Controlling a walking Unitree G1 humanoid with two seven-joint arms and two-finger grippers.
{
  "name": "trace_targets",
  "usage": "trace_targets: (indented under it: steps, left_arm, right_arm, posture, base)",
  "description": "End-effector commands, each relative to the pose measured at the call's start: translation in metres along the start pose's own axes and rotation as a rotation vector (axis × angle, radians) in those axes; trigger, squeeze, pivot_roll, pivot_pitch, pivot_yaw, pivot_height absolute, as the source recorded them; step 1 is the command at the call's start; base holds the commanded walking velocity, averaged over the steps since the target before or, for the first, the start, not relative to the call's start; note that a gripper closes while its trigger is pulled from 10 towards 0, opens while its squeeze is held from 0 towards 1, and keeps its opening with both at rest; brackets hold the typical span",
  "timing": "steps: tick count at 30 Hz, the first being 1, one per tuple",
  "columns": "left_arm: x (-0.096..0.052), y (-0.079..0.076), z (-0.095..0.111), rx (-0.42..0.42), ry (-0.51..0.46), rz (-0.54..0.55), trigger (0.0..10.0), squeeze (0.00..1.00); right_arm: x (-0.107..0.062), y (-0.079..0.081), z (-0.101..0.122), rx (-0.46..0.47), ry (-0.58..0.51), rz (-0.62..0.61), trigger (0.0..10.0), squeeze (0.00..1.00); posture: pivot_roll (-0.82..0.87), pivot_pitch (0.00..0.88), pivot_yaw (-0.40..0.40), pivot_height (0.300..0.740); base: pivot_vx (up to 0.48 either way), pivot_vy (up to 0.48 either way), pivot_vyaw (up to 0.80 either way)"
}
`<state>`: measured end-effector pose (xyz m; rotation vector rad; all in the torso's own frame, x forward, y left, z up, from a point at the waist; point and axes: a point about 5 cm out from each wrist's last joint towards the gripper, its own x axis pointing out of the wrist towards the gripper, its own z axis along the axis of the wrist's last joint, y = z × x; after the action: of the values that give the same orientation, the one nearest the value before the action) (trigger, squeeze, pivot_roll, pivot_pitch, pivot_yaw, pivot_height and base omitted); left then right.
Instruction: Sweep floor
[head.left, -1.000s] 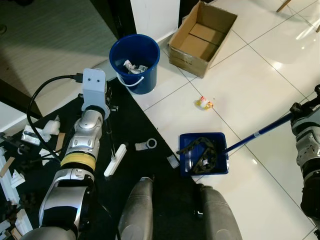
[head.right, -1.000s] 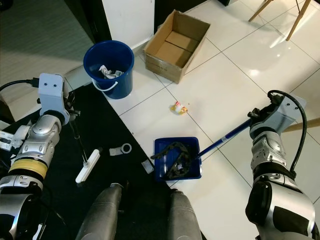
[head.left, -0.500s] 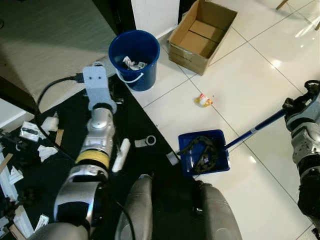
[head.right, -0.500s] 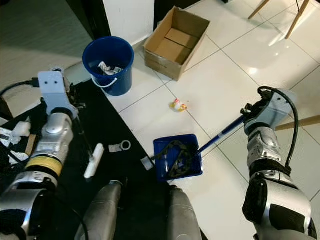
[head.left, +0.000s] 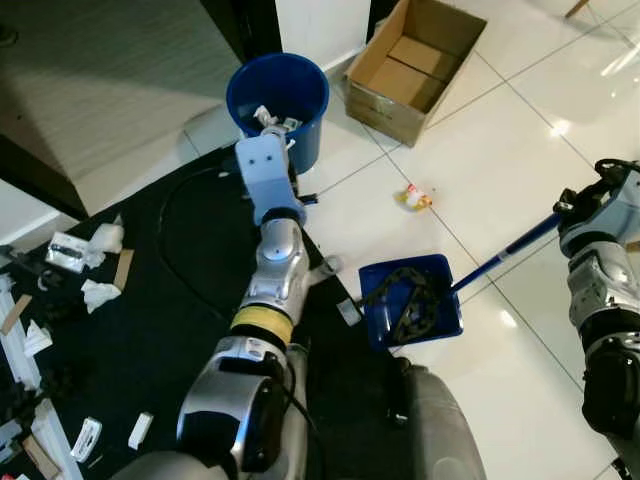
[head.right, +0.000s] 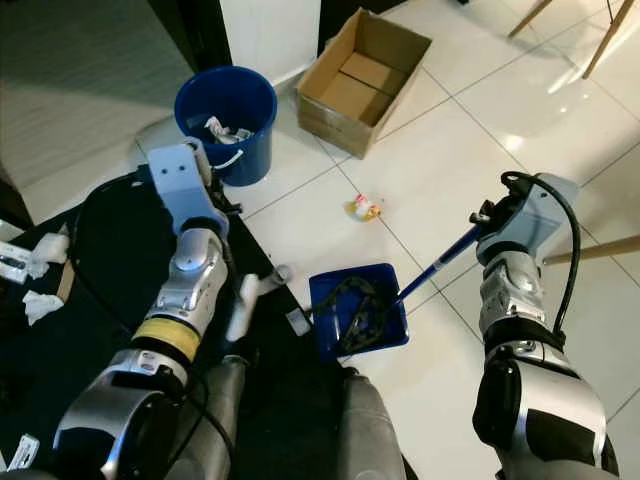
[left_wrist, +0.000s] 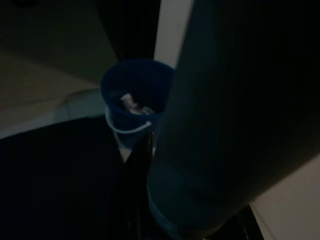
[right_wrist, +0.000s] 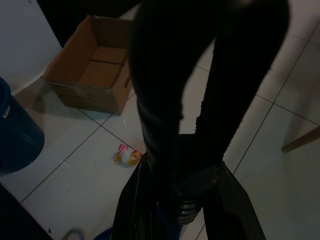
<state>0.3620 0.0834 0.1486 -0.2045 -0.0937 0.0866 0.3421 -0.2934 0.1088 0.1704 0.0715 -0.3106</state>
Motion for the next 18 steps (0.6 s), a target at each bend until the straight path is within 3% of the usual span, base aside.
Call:
trace_targets:
  steps: [1, 5, 10, 11, 18]
  left_arm:
    - [-0.013, -0.076, 0.017, -0.229, 0.011, -0.125, 10.0, 0.00]
    - [-0.015, -0.103, 0.041, -0.295, 0.007, -0.180, 10.0, 0.00]
    - [-0.007, -0.107, 0.062, -0.309, 0.048, -0.201, 10.0, 0.00]
    - [-0.005, -0.106, 0.066, -0.281, 0.073, -0.215, 10.0, 0.00]
    - [-0.003, -0.105, 0.074, -0.242, 0.161, -0.234, 10.0, 0.00]
  right_arm:
    - [-0.010, -0.001, -0.031, 0.026, 0.119, -0.014, 10.0, 0.00]
    - [-0.011, 0.001, -0.033, 0.031, 0.122, -0.012, 10.0, 0.00]
    - [-0.012, 0.000, -0.034, 0.037, 0.123, -0.018, 10.0, 0.00]
    - [-0.012, -0.001, -0.034, 0.040, 0.124, -0.021, 10.0, 0.00]
    - [-0.012, -0.001, -0.034, 0.050, 0.125, -0.027, 10.0, 0.00]
  posture:
    - [0.12, 0.369, 0.024, 0.740]
    - [0.12, 0.365, 0.030, 0.740]
    - [0.13, 0.358, 0.030, 0.740]
    - [0.13, 0.356, 0.030, 0.740]
    - [0.14, 0.346, 0.025, 0.740]
  base:
    - [0.000, 0.000, 0.00]
    - [0.000, 0.000, 0.00]
    - [0.000, 0.000, 0.00]
    - [0.000, 0.000, 0.00]
    - [0.000, 0.000, 0.00]
